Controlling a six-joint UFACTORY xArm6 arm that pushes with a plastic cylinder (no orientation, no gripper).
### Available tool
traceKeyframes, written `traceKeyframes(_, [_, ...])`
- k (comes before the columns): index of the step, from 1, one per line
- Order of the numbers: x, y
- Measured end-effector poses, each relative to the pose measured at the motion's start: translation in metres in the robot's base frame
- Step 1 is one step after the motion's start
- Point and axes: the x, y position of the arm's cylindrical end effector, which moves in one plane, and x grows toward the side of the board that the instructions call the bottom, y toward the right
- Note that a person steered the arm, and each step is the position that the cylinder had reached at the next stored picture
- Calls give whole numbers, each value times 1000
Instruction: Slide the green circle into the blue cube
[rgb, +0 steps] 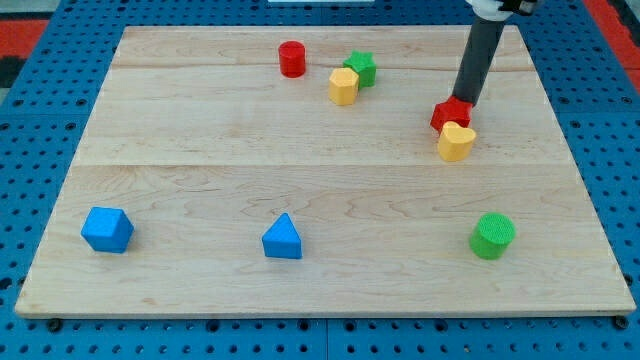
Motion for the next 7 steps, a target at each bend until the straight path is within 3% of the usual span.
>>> traceKeyframes(1, [22,1])
traceKeyframes(3, [51,66])
traceKeyframes(4, [112,102])
traceKeyframes(5, [163,106])
traceKeyframes(6, [167,45])
traceKeyframes(7, [195,41])
